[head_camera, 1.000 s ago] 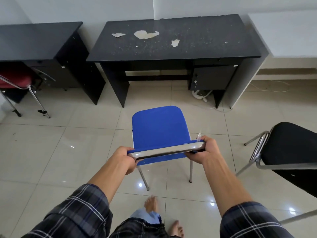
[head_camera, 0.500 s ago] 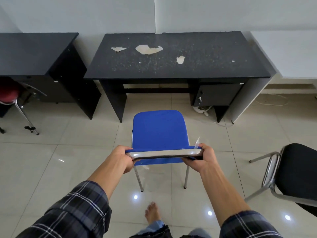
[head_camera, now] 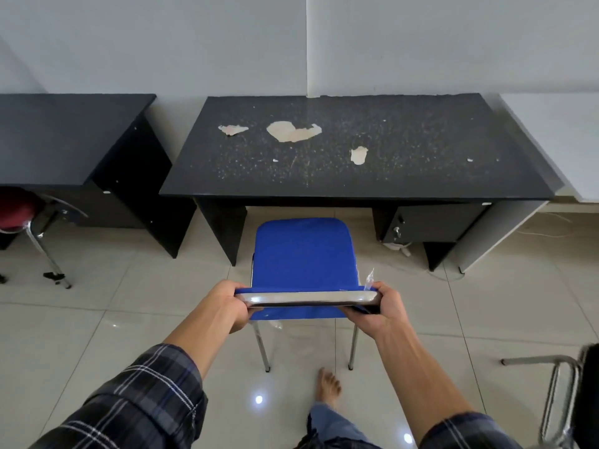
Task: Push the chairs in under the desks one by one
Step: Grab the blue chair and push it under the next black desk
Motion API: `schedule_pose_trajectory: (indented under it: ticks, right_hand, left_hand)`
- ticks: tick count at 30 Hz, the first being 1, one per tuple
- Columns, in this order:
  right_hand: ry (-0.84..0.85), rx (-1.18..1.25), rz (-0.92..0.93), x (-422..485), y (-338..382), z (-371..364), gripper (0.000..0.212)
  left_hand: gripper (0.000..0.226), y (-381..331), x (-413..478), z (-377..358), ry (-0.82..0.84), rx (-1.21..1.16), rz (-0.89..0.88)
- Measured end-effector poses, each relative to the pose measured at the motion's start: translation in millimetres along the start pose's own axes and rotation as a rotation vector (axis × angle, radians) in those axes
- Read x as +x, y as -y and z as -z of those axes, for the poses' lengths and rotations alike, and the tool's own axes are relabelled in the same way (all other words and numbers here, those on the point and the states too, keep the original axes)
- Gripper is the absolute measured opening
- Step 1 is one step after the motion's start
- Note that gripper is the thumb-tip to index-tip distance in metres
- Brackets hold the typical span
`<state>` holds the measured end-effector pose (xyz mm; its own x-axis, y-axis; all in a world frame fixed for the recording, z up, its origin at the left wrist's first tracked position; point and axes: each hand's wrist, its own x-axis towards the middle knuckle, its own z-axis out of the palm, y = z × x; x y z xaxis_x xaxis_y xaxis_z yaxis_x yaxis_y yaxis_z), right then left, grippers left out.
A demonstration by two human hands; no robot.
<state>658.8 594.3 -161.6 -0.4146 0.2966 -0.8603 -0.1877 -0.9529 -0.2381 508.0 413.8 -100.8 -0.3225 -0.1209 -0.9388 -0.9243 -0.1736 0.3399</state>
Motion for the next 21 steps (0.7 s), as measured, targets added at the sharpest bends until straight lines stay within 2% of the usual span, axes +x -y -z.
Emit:
schedule_pose_trajectory:
  ticks: [5,9,16,21]
  right_hand:
    - [-0.051,-0.031,0.012,36.1,28.8,-48.1,0.036]
    - [-0.073,-0.094,-0.003,58.9,46.6,-86.0,0.054]
    - [-0.071,-0.125,-0.007,94.1,59.1,-141.7,0.053]
    - [-0.046,-0.115,0.011,111.3,58.9,-183.7,0.050]
  left_hand:
    - [0.007,-42.3,14.7,-48.8,-0.016,-0.008,0.003]
    - [0.006,-69.8,23.6,-77.4,-0.018,-0.011,0.012]
    - [0.021,-120.2,44.1,-112.6,-0.012,-0.023,-0.006]
    - [0.010,-165.1,56.2,-132.6,-0.018,0.033,-0.010]
